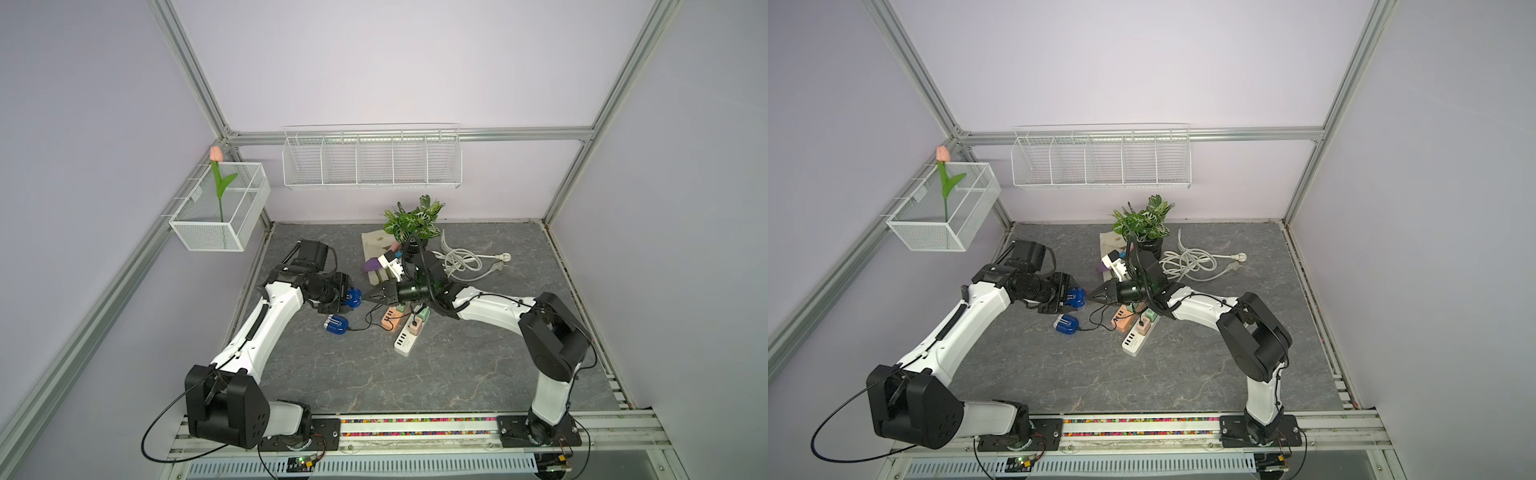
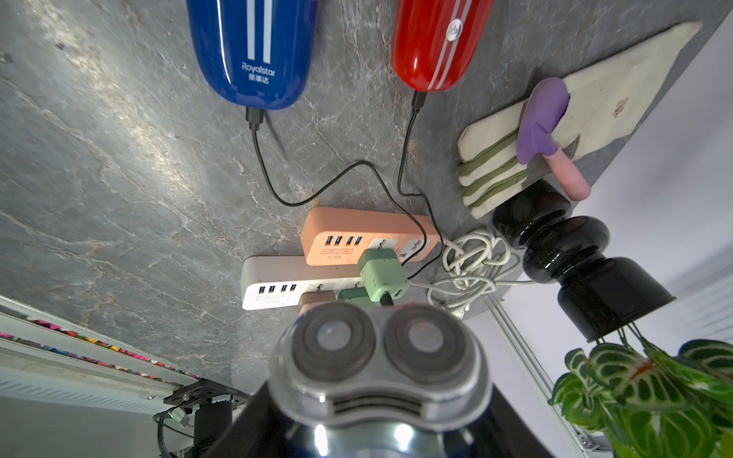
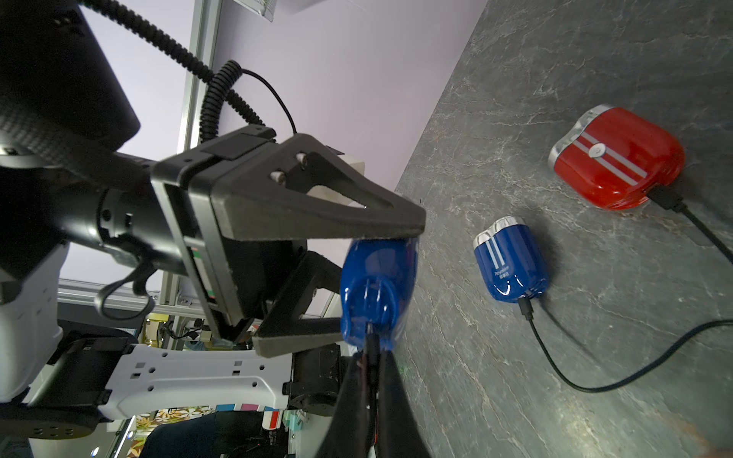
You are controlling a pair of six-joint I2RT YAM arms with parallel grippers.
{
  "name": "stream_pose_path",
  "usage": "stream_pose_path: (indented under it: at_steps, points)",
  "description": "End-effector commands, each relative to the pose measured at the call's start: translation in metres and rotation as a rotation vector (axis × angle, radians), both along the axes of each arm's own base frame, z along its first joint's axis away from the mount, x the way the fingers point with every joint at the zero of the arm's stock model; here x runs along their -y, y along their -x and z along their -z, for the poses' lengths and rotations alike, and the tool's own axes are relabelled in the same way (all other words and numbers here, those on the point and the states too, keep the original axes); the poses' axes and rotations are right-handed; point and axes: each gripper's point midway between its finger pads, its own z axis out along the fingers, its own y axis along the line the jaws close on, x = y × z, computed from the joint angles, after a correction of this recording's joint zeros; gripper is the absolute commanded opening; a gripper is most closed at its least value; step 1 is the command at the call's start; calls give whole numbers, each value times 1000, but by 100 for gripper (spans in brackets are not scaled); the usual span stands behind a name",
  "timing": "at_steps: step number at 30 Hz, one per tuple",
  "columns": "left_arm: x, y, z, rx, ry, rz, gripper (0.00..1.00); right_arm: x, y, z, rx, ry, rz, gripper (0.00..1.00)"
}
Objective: Charge the electric shaver
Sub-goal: Insert the charging cable into the electric shaver.
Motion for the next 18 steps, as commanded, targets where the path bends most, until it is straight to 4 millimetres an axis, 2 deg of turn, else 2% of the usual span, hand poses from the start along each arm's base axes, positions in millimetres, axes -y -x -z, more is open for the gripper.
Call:
stream_pose_path:
  at_steps: [1, 4, 7, 13, 18]
  points:
    - [33, 7, -39, 64, 205, 63, 0, -1, 15, 21, -6, 89, 3, 7]
    - [33, -3, -41, 90, 186, 44, 0, -10, 23, 8, 11, 80, -10, 7]
    - [40, -5, -41, 86, 180, 82, 0, -16, 21, 2, -12, 55, -7, 7]
    - [53, -4, -48, 102, 214, 118, 0, -15, 9, 8, -26, 62, 7, 7]
    - [54, -7, -56, 123, 218, 119, 0, -21, 14, 20, -34, 116, -21, 7]
